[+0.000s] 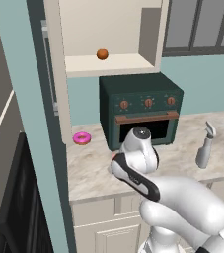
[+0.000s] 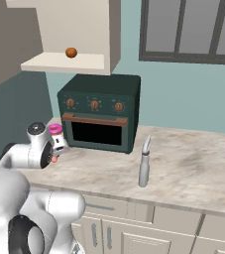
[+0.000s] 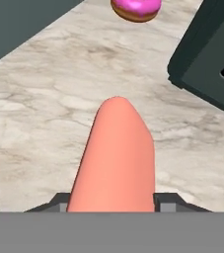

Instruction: Pick the spray and bar soap from the cabinet and place them on the counter.

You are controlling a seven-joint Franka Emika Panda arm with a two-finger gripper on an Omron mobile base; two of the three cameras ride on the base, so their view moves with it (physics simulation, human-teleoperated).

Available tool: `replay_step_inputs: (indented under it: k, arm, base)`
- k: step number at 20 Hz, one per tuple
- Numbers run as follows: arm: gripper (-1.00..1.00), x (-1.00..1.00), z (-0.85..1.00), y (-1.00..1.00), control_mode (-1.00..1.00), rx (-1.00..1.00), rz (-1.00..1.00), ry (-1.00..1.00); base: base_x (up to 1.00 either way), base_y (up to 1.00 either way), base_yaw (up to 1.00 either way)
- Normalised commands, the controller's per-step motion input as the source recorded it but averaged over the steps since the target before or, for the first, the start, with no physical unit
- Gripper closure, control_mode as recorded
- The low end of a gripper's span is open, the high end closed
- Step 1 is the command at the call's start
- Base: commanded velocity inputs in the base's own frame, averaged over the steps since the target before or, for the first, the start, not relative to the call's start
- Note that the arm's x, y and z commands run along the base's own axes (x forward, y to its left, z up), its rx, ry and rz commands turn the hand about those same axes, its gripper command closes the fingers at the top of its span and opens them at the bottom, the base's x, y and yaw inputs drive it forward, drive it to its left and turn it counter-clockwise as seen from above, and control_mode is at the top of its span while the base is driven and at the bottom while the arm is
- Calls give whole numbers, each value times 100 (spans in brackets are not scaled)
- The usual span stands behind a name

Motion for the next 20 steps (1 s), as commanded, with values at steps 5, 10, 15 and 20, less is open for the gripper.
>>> replay_step_inputs:
  k: [5, 10, 15, 20]
  arm:
    - [100, 17, -26, 0, -100, 0, 0, 13]
    - [100, 13, -33, 1, -100, 0, 0, 11]
    - [100, 13, -34, 3, -100, 0, 0, 7]
    - [100, 9, -28, 3, -100, -1, 0, 3]
  base:
    - [0, 0, 0]
    - [0, 0, 0]
    - [0, 0, 0]
    - [0, 0, 0]
